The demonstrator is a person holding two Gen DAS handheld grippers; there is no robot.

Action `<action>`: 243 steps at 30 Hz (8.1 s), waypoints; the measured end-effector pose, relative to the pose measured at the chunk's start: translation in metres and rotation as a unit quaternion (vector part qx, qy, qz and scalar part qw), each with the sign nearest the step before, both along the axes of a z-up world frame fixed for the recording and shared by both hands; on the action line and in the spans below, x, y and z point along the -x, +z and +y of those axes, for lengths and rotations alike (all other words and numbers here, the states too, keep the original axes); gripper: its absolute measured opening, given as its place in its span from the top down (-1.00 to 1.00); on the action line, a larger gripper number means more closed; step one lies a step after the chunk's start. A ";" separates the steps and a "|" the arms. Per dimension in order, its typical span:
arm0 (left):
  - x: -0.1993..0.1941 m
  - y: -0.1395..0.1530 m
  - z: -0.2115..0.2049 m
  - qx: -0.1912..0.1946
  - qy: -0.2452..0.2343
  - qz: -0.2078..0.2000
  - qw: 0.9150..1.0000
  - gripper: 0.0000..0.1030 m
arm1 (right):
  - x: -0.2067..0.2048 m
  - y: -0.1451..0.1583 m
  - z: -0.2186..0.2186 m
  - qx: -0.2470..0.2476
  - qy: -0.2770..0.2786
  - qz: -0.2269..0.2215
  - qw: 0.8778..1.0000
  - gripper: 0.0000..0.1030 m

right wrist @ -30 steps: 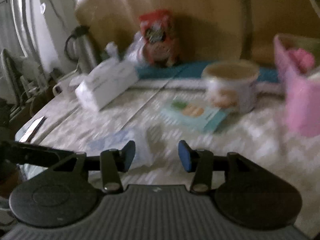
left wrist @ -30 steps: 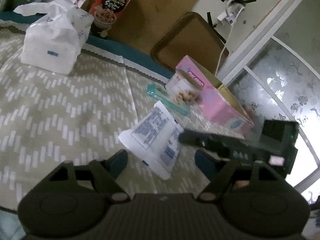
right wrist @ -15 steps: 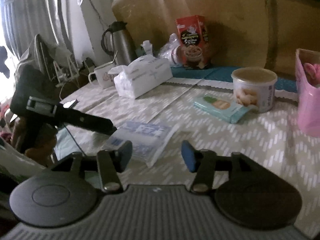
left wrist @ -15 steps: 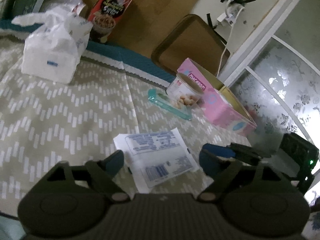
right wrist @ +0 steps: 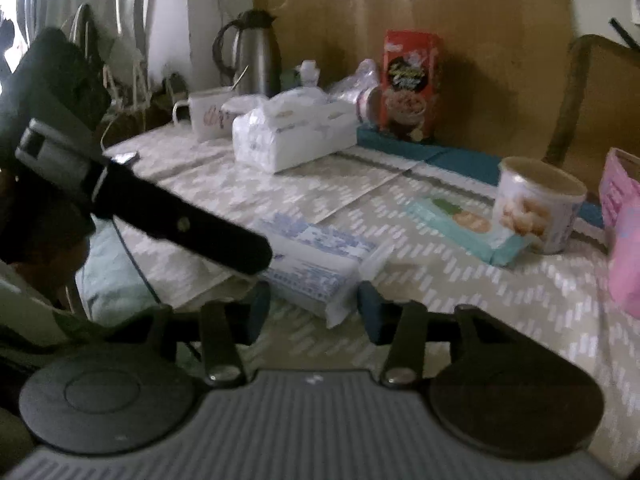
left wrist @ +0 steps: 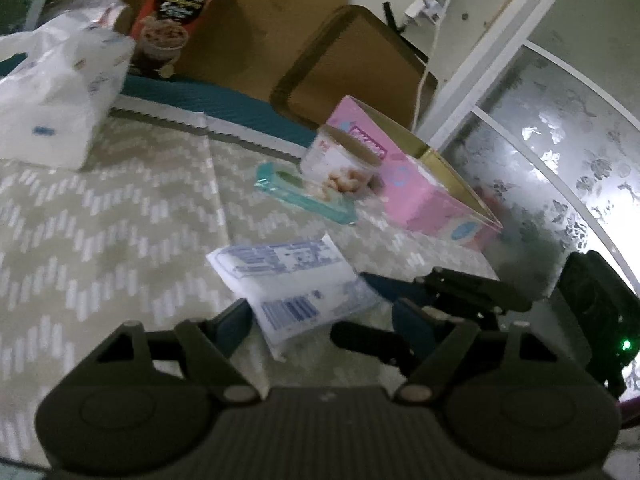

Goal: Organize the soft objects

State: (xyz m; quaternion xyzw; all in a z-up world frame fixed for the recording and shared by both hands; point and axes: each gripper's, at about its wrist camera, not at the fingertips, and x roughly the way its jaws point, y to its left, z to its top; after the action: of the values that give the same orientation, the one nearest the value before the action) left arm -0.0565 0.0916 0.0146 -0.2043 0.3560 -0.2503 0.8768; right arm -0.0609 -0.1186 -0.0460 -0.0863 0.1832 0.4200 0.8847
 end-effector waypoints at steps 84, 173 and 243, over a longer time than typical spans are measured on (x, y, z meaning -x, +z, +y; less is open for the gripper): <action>-0.086 0.043 -0.052 -0.054 0.054 -0.071 0.995 -0.72 | -0.031 0.017 -0.171 -0.186 -0.287 -0.057 0.938 -0.18; -0.057 -0.003 -0.105 -0.156 -0.002 -0.019 0.988 -0.28 | -0.014 -0.007 -0.052 0.015 -0.105 0.002 0.994 0.27; -0.109 -0.005 -0.243 -0.053 -0.150 0.063 0.985 -0.55 | -0.006 -0.032 -0.203 -0.018 -0.258 -0.017 0.966 0.02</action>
State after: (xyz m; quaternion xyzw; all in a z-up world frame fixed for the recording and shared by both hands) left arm 0.0528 -0.1511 0.0096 -0.1171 0.4503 -0.3464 0.8146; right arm -0.0552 -0.3212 -0.0779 -0.0271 0.1768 0.1797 0.9673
